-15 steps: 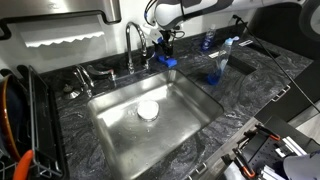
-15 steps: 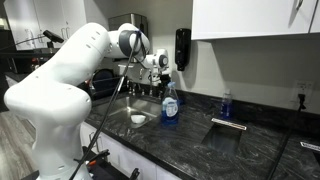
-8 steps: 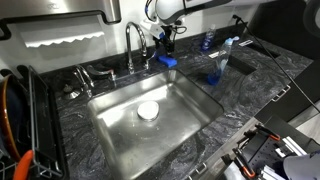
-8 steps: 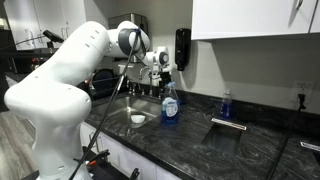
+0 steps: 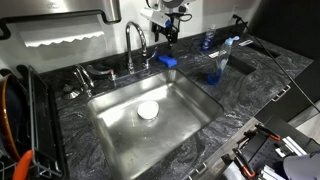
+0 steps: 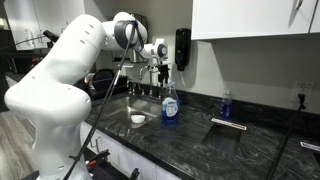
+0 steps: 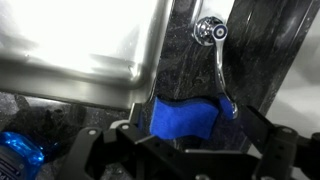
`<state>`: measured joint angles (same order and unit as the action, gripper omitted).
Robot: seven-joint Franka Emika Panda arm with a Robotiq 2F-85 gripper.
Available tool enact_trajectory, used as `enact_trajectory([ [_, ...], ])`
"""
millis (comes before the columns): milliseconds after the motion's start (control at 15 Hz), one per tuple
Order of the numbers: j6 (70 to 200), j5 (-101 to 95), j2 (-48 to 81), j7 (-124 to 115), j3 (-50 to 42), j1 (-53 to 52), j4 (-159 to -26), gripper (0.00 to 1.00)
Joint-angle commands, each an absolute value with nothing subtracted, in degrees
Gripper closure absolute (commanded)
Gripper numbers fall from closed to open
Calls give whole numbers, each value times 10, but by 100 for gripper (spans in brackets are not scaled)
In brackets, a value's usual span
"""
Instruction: Center the faucet, open and close it, and then remove the bowl from the sink and put it on the counter
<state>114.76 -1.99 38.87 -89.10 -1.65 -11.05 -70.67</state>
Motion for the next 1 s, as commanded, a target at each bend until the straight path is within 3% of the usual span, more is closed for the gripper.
enact_trajectory([
  [0, 1161, 7, 289, -805, 12, -98, -828, 0],
  [400, 1155, 7, 161, -703, 23, -102, -981, 0],
  [933, 1268, 3, 104, -511, 28, -88, -1144, 0],
])
